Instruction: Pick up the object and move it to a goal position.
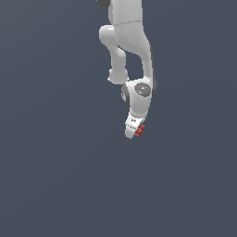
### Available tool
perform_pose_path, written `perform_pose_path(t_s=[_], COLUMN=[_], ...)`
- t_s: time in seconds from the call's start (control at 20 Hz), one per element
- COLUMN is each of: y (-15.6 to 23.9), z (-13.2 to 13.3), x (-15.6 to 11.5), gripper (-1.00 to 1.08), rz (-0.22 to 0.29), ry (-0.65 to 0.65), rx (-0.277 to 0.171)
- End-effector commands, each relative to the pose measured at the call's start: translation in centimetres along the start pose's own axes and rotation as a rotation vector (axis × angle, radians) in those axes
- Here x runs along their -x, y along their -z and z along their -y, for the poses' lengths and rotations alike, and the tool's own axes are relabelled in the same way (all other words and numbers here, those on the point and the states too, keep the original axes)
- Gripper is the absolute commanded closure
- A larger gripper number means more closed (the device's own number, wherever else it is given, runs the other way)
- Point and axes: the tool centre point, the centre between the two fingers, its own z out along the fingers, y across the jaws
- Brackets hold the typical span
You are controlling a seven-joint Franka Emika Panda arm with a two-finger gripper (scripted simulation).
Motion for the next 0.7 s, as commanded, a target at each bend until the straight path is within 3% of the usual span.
perform_pose_path(t_s=[0.0,0.65], y=[0.2,6.2], z=[-0.1,-2.9], x=[0.1,4.5], gripper=[1.08,1.08], rz=[0.0,0.0], ry=[0.0,0.0], rx=[0.0,0.0])
